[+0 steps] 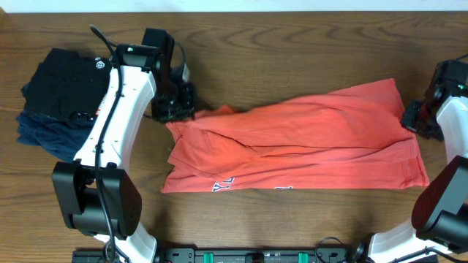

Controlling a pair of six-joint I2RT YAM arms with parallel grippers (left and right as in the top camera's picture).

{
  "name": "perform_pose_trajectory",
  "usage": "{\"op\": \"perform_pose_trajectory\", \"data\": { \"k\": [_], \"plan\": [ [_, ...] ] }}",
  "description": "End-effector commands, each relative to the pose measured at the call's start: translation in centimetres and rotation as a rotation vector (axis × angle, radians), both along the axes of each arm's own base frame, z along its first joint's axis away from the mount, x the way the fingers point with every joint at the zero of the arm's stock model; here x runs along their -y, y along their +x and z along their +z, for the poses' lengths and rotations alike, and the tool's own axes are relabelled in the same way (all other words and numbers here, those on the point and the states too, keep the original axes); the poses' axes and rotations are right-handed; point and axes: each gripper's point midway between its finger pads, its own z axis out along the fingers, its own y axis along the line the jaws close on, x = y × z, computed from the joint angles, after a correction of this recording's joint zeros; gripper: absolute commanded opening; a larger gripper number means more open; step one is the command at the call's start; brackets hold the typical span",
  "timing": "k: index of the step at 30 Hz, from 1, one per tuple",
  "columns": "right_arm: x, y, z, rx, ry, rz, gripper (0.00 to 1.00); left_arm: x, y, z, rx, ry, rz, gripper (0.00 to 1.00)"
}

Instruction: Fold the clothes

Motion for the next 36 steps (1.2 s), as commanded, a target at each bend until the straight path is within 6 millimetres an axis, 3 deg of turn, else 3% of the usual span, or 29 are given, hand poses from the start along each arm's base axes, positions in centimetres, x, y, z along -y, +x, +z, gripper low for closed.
{"op": "perform_pose_trajectory", "data": {
  "k": [1,4,6,7,12,17,19,26,31,36],
  "plan": [
    [1.3,-1.5,1.2,-0.037,-0.081,-0.04,0.09,-1.9,-1.1,-0.5,-0.039,0.103,-0.019,0.06],
    [0.5,-0.1,1.0,0.025,-0.022,-0.024,0.13,-1.8,-1.0,-0.6,-0.028,0.1,-0.044,0.06],
    [-0.8,1.7,0.9,0.107,0.058,0.003,0.32,-1.7,-0.4,-0.6,-0.005,0.096,-0.042,0.06],
    [-1.6,2.8,1.0,0.158,0.104,0.021,0.35,-1.7,-0.2,-0.6,0.005,0.094,-0.042,0.06],
    [-3.4,7.3,1.9,0.334,0.173,0.075,0.32,-1.5,0.5,-0.6,0.033,0.089,-0.037,0.06],
    [-5.3,11.2,0.9,0.404,0.137,0.154,0.48,-1.5,0.9,-0.6,0.048,0.087,-0.033,0.06],
    [-5.6,12.3,-0.1,0.411,0.121,0.168,0.49,-1.4,1.0,-0.6,0.05,0.086,-0.029,0.06],
    [-5.3,14.4,-4.8,0.41,0.116,0.163,0.54,-1.4,1.1,-0.6,0.055,0.086,-0.029,0.06],
    [-4.9,16.1,-6.3,0.455,0.104,0.161,0.56,-1.4,1.3,-0.6,0.062,0.085,-0.028,0.06],
    [-4.8,16.3,-8.2,0.448,0.107,0.15,0.58,-1.3,1.5,-0.6,0.072,0.084,-0.028,0.06]
  ]
}}
